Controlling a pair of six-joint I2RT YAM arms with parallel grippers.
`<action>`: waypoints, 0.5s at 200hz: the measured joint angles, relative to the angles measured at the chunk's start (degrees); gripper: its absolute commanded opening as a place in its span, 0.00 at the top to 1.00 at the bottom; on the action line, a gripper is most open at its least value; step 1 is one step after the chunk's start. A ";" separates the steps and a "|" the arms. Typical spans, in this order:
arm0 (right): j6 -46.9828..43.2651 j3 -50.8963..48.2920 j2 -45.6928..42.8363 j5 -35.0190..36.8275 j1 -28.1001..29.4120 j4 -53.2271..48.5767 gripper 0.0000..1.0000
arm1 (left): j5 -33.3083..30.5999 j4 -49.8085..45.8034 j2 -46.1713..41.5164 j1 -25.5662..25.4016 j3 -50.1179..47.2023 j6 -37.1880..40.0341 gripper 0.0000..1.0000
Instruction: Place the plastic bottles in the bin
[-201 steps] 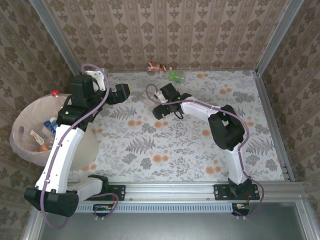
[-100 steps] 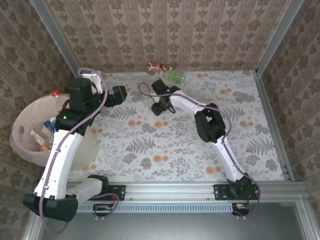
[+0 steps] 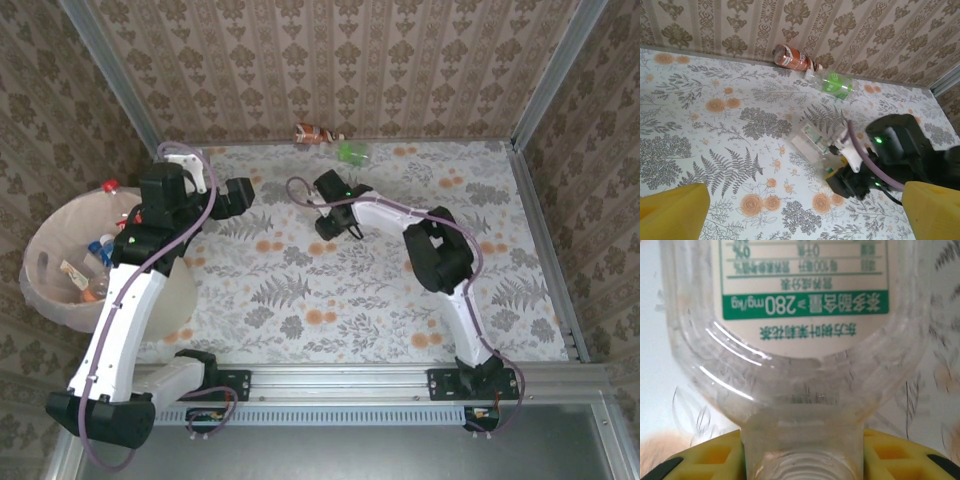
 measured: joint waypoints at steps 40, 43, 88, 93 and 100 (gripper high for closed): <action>4.50 -16.55 -13.99 -0.50 0.00 10.03 0.68 | 2.25 2.82 0.79 -0.04 -2.62 -2.40 0.00; 4.96 -17.88 -15.10 -0.70 0.00 11.02 0.68 | 2.60 3.28 0.96 -0.07 -2.99 -2.73 0.00; 14.75 -36.72 -26.80 -2.62 0.02 27.15 0.71 | 7.04 10.99 5.46 -4.02 -8.76 -8.52 0.00; 15.82 -38.47 -27.67 -2.89 0.02 28.63 0.71 | 7.39 11.58 6.05 -4.55 -9.07 -9.14 0.00; 17.68 -41.40 -29.00 -3.30 0.24 31.50 0.71 | 8.31 12.98 7.52 -5.79 -9.55 -9.94 0.00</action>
